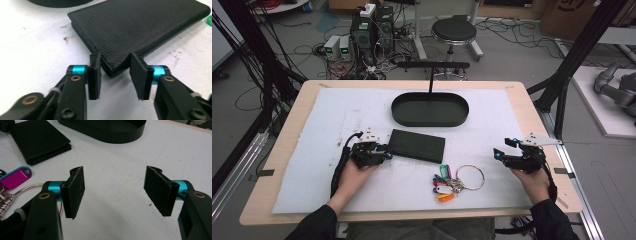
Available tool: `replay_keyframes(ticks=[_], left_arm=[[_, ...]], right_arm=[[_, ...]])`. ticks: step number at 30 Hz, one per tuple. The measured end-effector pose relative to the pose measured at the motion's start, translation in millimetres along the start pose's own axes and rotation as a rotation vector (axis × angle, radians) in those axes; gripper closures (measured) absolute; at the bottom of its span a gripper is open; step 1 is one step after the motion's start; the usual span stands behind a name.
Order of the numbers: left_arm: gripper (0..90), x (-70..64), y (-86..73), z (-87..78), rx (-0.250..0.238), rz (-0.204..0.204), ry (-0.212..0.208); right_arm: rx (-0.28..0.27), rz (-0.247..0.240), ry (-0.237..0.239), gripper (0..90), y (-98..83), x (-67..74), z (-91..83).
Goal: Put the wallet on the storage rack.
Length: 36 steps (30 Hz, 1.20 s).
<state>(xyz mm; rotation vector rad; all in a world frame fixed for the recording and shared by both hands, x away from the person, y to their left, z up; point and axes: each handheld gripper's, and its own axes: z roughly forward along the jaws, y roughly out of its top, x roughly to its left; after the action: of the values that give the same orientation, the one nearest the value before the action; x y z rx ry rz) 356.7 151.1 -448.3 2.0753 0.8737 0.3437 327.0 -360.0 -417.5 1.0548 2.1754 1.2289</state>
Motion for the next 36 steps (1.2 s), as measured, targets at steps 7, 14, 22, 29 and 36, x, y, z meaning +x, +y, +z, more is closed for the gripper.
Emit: replay_keyframes(ticks=[7,14,22,29,36], left_arm=[[74.9,3.9,-0.6,-5.0,-0.022,-0.054,-0.02],[89.9,1.8,1.3,-11.2,-0.045,-0.017,-0.007],[58.2,-6.5,-3.2,-2.1,0.045,0.08,0.014],[72.6,-6.7,2.4,1.8,0.06,0.093,0.01],[83.5,-3.7,2.4,0.7,0.047,0.059,-0.035]], right_arm=[[0.005,-0.023,0.014,33.7,3.2,3.8,6.6],[0.012,-0.045,0.032,33.7,6.1,9.5,12.6],[0.008,-0.05,0.035,33.7,6.6,9.8,12.2],[0.01,-0.054,0.038,33.7,7.1,11.6,13.4],[0.007,-0.069,0.057,33.7,7.3,12.7,14.6]])
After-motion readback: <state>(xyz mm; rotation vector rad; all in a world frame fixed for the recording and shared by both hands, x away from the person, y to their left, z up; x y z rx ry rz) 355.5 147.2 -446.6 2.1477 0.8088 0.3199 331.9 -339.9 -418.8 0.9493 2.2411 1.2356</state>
